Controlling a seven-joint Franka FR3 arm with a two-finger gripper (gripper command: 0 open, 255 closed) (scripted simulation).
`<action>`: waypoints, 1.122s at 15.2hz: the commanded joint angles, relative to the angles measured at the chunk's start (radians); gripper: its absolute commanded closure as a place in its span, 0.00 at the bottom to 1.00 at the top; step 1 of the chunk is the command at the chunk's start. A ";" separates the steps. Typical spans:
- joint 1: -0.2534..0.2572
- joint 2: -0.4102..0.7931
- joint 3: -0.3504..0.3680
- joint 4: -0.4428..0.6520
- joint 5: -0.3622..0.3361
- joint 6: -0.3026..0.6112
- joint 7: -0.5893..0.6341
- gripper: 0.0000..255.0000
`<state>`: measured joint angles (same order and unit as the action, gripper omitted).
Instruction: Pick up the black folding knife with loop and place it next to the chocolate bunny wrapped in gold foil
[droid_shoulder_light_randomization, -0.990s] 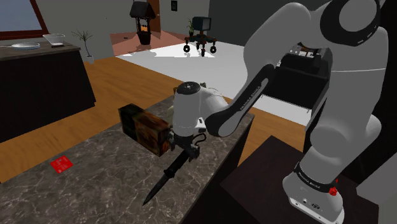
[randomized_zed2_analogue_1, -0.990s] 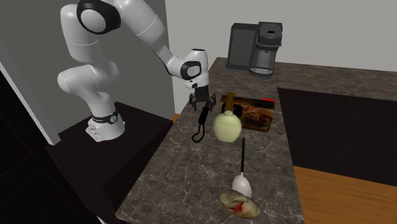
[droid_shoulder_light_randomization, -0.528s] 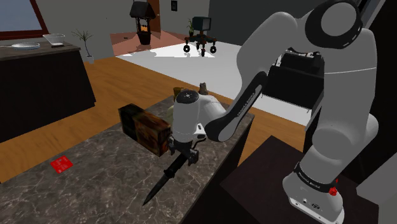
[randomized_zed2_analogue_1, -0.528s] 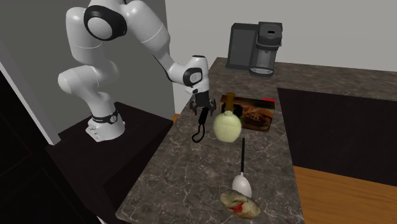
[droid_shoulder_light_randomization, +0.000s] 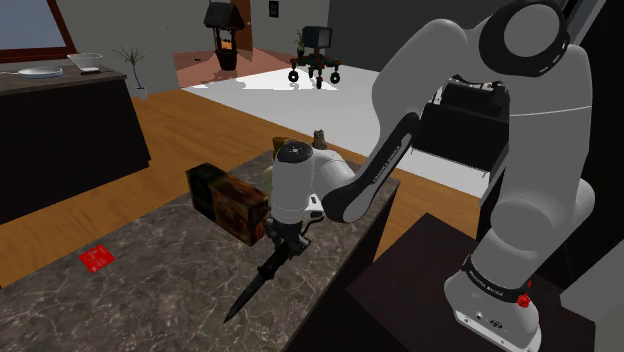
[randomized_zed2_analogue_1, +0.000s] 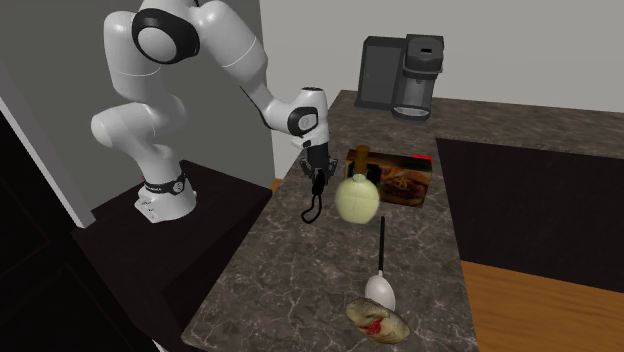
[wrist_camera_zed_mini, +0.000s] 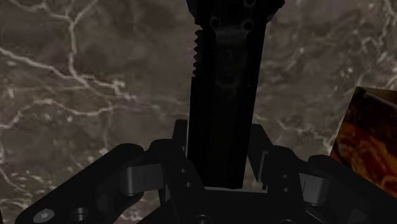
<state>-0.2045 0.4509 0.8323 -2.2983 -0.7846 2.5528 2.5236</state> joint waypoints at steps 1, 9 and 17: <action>0.000 0.000 0.000 0.000 0.000 0.000 0.000 1.00; -0.024 -0.025 0.030 -0.006 0.035 -0.012 -0.025 1.00; -0.129 -0.128 0.159 -0.018 0.188 -0.064 -0.134 1.00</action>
<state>-0.3208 0.3345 0.9752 -2.3183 -0.6171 2.4968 2.4046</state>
